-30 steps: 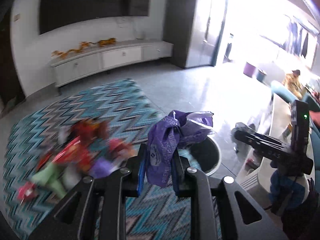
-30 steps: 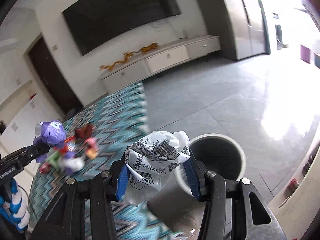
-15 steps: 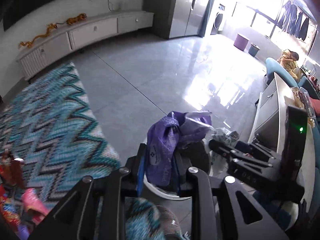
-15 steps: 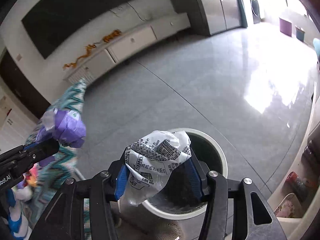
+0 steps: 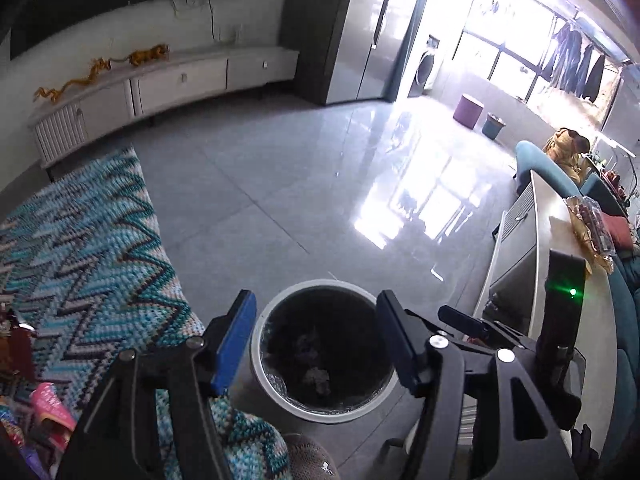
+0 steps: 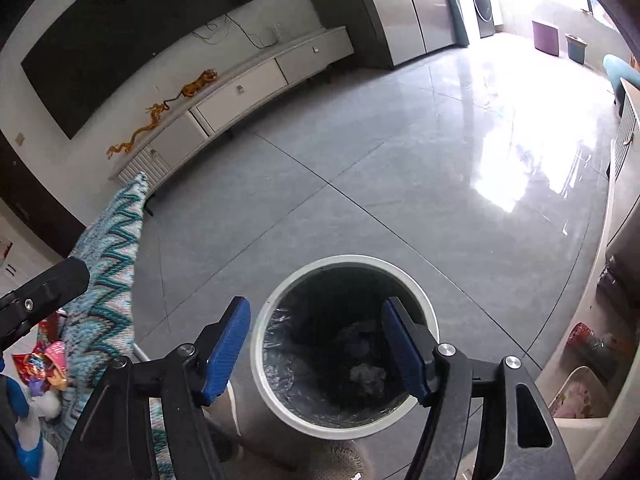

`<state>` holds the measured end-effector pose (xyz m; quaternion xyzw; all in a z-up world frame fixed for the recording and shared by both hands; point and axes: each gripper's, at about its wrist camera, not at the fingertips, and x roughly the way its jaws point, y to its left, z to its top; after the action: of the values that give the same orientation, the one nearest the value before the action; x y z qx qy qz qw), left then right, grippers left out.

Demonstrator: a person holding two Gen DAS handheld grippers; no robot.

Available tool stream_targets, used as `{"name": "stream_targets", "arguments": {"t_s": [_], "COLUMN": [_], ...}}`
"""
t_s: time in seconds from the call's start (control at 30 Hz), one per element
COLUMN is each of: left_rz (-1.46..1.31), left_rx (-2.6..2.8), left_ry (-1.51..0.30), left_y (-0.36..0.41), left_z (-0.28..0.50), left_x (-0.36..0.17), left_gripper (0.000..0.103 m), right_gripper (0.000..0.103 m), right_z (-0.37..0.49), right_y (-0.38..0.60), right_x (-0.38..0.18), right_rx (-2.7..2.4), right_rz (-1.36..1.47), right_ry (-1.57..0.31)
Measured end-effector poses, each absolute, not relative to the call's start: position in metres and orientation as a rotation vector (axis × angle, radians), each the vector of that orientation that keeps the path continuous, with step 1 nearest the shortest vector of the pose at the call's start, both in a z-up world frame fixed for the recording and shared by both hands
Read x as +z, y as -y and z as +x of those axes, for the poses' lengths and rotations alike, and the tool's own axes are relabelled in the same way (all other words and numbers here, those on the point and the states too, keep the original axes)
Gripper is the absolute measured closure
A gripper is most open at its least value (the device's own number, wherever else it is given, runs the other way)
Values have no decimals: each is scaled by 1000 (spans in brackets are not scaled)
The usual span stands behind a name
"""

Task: Collect trash
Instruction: 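Carry both bags over the bin and open both tools to drop them, then return both tools to the rug over the remaining trash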

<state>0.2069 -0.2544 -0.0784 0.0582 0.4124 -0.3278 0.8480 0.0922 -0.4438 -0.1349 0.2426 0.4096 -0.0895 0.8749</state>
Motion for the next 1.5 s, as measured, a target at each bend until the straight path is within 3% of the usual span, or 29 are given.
{"name": "stream_targets", "arguments": {"t_s": [0.4,0.73,1.23,1.5], "left_rz": [178,72,-162,-232], "left_rx": [-729,-567,-260,-259], "left_ry": [-715,-670,-706,-779], "left_y": [216,95,-118,-136], "left_z": [128,104,94,105], "left_x": [-14,5,-35,-70], "left_gripper": [42,42,42,42], "right_gripper": [37,37,37,45], "right_z": [44,21,28,48], "right_y": [409,352,250,195], "right_x": [-48,0,20,-13], "right_rx": [-150,-66,115,274], "right_rz": [472,385,221,170], "right_ry": [-693,-631,-670,-791]}}
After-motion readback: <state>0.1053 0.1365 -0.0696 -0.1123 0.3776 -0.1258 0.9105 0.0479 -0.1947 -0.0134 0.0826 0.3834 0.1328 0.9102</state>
